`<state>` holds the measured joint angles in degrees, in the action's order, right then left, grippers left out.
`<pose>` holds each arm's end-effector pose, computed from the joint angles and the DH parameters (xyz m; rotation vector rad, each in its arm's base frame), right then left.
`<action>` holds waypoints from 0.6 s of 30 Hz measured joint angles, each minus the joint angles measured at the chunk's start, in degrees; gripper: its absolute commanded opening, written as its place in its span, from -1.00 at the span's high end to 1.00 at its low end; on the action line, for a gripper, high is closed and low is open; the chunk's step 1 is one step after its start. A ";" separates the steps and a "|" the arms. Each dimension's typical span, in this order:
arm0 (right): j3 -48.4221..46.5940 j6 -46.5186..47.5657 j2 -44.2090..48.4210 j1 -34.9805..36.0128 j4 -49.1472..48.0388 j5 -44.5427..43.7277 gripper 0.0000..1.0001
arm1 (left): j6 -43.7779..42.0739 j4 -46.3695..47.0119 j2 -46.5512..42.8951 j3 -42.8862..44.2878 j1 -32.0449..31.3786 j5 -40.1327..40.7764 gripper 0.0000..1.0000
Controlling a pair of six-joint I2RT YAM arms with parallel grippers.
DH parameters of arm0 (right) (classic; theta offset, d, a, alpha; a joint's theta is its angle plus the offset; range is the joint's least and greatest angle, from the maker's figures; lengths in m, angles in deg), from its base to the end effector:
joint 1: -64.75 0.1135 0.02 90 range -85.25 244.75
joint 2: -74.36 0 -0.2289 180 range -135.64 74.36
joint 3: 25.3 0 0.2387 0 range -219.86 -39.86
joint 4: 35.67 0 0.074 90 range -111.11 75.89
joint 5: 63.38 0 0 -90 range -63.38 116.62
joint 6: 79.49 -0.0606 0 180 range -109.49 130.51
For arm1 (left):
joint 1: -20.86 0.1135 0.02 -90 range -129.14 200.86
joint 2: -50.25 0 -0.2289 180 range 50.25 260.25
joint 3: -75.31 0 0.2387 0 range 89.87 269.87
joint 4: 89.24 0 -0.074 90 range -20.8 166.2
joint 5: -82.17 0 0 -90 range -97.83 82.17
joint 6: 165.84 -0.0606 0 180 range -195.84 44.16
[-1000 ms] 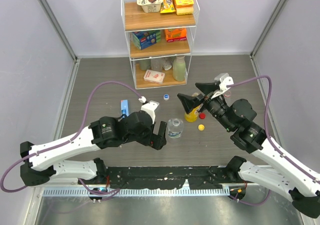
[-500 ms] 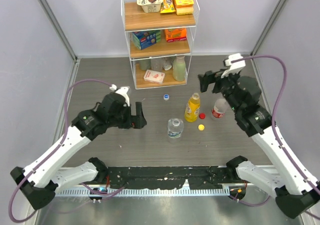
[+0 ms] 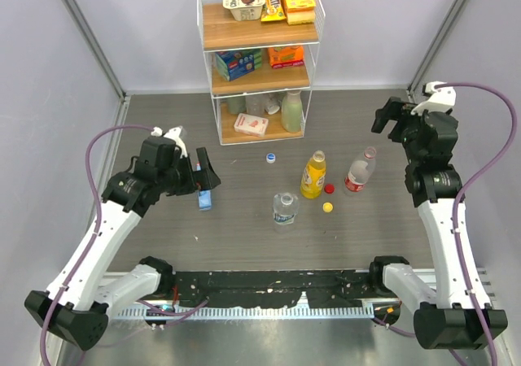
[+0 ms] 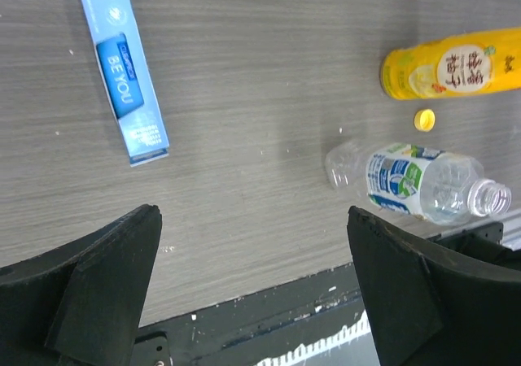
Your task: Unscrew the bottle caps
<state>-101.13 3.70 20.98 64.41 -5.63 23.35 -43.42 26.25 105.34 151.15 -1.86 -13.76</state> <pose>0.2374 -0.0049 0.3706 0.1486 1.6967 0.0356 0.1905 -0.0866 0.2929 -0.1505 2.4033 -0.5862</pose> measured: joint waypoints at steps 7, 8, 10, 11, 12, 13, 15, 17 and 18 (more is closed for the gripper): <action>0.44 -4.33 -2.08 -4.79 0.02 -3.65 -0.99 | 0.13 0.79 0.81 3.91 0.04 6.08 -0.99; 0.83 -4.68 -2.08 -5.05 -0.02 -4.28 -0.99 | 0.11 1.25 0.79 4.28 0.09 6.86 -0.99; 1.90 -5.29 -1.84 -5.46 -0.11 -5.77 -1.00 | 0.00 2.86 0.50 4.42 0.13 8.07 -0.99; 2.58 -5.40 -1.68 -5.62 -0.15 -6.34 -1.00 | -0.04 3.50 0.31 4.42 0.13 8.83 -0.99; 3.32 -5.31 -1.57 -5.79 -0.39 -6.97 -1.00 | -0.15 4.20 0.00 4.42 0.13 9.64 -0.99; 3.89 -4.98 -1.51 -5.95 -0.44 -7.58 -1.00 | -0.26 4.83 -0.42 4.39 0.13 10.54 -0.99; 5.07 -3.80 -1.51 -6.27 -0.48 -9.29 -1.00 | -1.03 6.64 -1.68 3.98 0.13 12.20 -0.99; 6.01 -2.71 -1.62 -6.60 -0.81 -10.80 -1.00 | -1.97 8.59 -3.21 3.08 0.13 13.29 -0.99; 6.36 -2.32 -1.73 -6.78 -1.27 -11.19 -1.00 | -2.71 9.53 -4.11 2.47 0.13 13.70 -0.99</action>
<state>-94.77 1.38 19.25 57.64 -6.89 12.16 -46.13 35.78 101.24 153.62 -1.73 -0.06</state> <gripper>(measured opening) 0.996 0.994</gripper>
